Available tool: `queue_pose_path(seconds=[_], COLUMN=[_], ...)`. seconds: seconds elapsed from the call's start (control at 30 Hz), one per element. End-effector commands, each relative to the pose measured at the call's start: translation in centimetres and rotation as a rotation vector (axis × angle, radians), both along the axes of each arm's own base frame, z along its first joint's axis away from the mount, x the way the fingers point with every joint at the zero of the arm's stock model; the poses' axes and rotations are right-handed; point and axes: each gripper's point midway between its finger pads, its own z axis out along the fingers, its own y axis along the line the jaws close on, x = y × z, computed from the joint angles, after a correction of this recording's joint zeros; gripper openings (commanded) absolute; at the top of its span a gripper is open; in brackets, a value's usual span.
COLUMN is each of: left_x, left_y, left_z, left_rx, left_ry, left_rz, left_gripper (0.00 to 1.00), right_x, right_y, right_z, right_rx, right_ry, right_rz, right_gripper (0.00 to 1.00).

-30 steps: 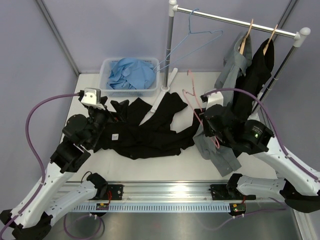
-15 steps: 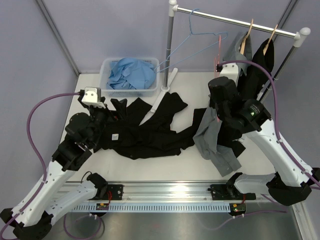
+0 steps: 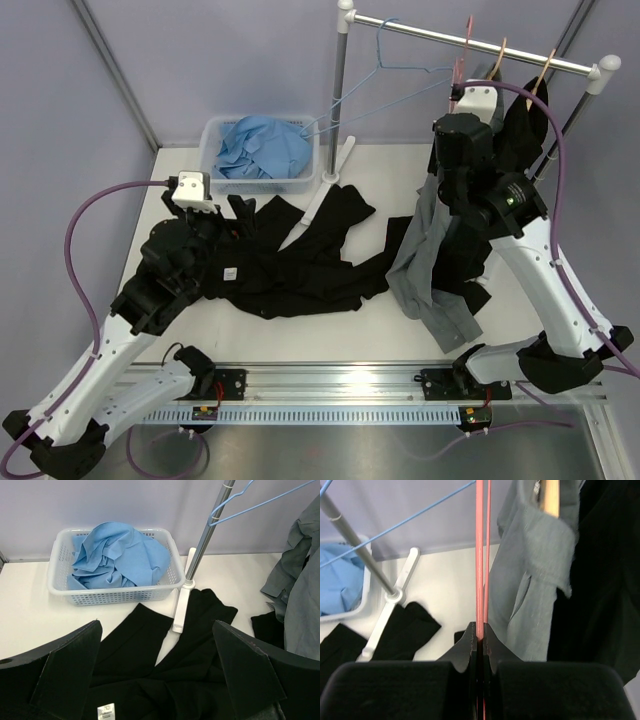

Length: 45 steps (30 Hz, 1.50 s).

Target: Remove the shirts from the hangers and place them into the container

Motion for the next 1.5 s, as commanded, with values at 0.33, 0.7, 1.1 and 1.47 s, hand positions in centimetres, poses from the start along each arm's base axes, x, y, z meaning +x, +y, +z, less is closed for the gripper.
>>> queue_pose_path(seconds=[0.33, 0.7, 1.1, 1.47], left_x=[0.2, 0.3, 0.3, 0.3], left_y=[0.5, 0.9, 1.1, 1.4], left_z=[1.3, 1.4, 1.6, 1.6], left_rx=[-0.028, -0.035, -0.039, -0.044], left_ry=[-0.033, -0.035, -0.037, -0.036], left_rz=[0.025, 0.035, 0.038, 0.044], left_gripper=[0.99, 0.99, 0.99, 0.99], right_x=[5.1, 5.7, 5.6, 6.4], right_y=[-1.0, 0.8, 0.4, 1.3], right_z=[1.0, -1.7, -2.5, -4.2], right_rx=[-0.038, -0.044, -0.039, 0.01], right_ry=[-0.026, 0.06, 0.084, 0.125], right_rz=[-0.04, 0.066, 0.076, 0.08], right_gripper=[0.0, 0.0, 0.0, 0.08])
